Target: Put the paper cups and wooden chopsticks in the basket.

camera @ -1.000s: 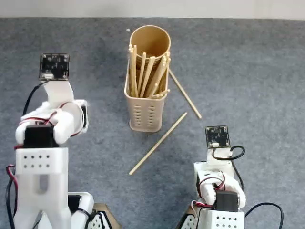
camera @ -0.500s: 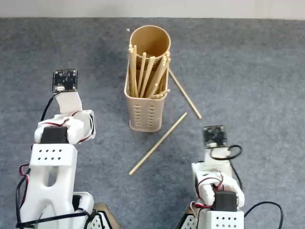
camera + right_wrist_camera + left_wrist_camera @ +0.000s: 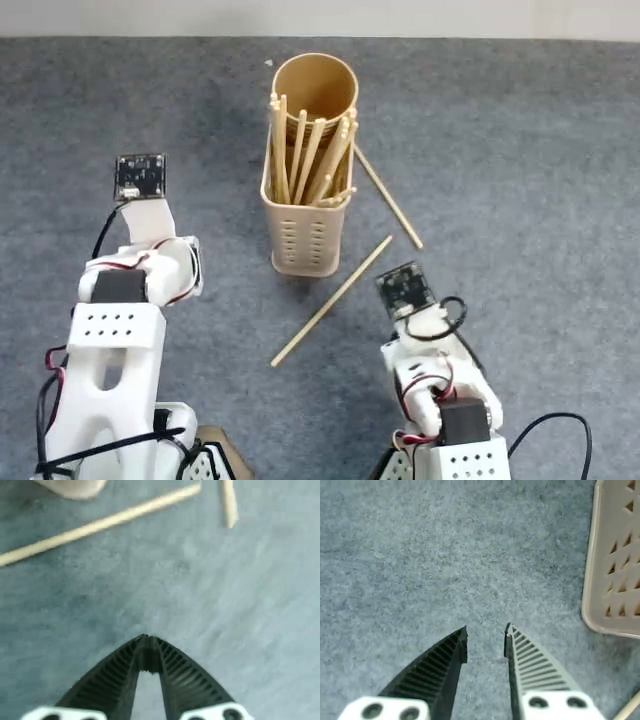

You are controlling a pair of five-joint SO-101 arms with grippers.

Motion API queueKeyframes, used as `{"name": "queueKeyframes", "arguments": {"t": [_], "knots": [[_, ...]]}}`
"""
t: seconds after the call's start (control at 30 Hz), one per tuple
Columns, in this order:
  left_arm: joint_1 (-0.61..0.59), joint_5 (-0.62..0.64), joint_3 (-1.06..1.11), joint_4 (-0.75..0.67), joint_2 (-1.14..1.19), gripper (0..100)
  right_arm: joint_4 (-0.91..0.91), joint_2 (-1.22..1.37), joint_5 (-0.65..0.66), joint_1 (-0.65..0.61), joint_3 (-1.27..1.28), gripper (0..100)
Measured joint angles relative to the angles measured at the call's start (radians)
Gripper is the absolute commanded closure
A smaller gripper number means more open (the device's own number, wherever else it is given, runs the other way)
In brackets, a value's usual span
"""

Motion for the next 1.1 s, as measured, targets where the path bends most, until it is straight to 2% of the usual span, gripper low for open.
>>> {"name": "queueKeyframes", "arguments": {"t": [0.07, 0.1, 0.3, 0.5, 0.7, 0.93, 1.1], "knots": [[0.000, 0.000, 0.005, -0.009, 0.000, 86, -0.046, 0.000, 0.100, 0.034, -0.002, 89.0], [-0.002, 0.000, 0.006, -0.012, 0.000, 86, -0.057, 0.000, 0.095, 0.048, -0.012, 86.8], [0.046, 0.000, 0.006, -0.015, 0.000, 87, -0.101, 0.137, -0.158, 0.055, -0.235, 86.4], [0.061, 0.000, 0.017, -0.015, 0.000, 87, -0.227, 0.566, -0.382, -0.052, -0.374, 86.4], [0.063, 0.000, 0.021, -0.015, 0.000, 87, -0.493, 0.993, -0.671, -0.172, -0.400, 86.4], [0.069, 0.000, 0.021, -0.015, 0.000, 87, -0.721, 1.272, -0.884, -0.193, -0.402, 86.1], [0.069, 0.000, 0.021, -0.015, 0.000, 87, -0.781, 1.338, -0.914, -0.198, -0.430, 86.1]]}}
